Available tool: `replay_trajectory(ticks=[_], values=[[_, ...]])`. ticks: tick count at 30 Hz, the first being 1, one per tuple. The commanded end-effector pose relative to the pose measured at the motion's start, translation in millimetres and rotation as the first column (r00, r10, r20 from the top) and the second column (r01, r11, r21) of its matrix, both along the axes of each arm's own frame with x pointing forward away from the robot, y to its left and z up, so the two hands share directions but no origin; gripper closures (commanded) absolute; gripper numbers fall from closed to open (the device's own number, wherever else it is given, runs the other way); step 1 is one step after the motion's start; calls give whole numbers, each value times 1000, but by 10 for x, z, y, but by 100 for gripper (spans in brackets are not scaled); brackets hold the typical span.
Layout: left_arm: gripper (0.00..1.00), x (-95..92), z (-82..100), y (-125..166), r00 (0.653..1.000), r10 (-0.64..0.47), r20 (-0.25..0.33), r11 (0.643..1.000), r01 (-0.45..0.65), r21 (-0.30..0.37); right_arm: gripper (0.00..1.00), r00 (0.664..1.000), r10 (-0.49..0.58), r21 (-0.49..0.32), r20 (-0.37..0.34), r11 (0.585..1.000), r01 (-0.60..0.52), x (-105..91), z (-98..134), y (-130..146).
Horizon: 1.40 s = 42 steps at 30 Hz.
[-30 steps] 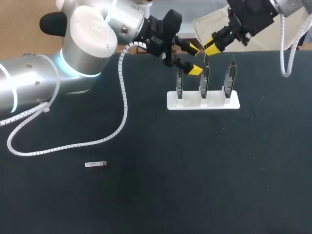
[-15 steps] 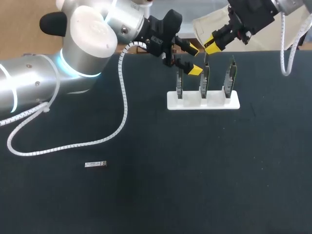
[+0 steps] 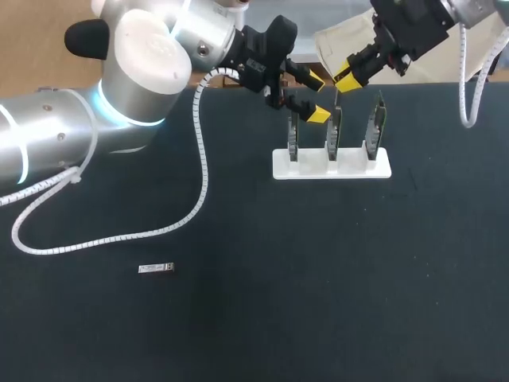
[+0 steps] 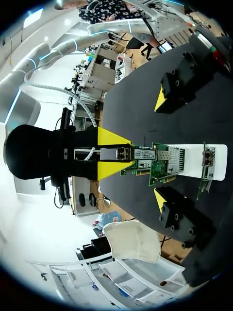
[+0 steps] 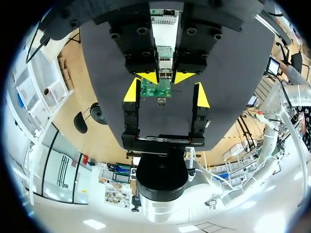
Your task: Pick up the optical module with the left hand, and insert it into the network port with the right hand.
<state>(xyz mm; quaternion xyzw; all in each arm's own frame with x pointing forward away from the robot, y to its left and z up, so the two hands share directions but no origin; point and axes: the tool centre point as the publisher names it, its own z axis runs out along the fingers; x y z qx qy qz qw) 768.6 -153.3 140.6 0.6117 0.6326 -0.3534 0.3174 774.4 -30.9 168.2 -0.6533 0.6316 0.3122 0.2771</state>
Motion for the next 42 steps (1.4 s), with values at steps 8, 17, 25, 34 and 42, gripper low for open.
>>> replay_trajectory(ticks=[8, 17, 25, 34, 42], values=[[0, 15, 5, -8, 1000, -1, -3, 1000, 1, 4, 100, 1000, -8, -10, 4, 1000, 8, -22, -40, 8], [0, 15, 5, -8, 1000, -1, -3, 1000, 1, 4, 100, 1000, -8, -19, -5, 1000, 8, -22, -79, 5], [0, 15, 5, -8, 1000, -1, -3, 1000, 1, 4, 100, 1000, -14, -24, -9, 1000, 14, -20, -108, -8], [0, 15, 5, -8, 1000, -1, -3, 1000, 1, 4, 100, 1000, -28, -23, -12, 999, 27, -11, -139, -5], [0, 15, 5, -8, 1000, -1, -3, 1000, 1, 4, 0, 1000, -20, -23, -15, 1000, 19, -11, -119, -1]])
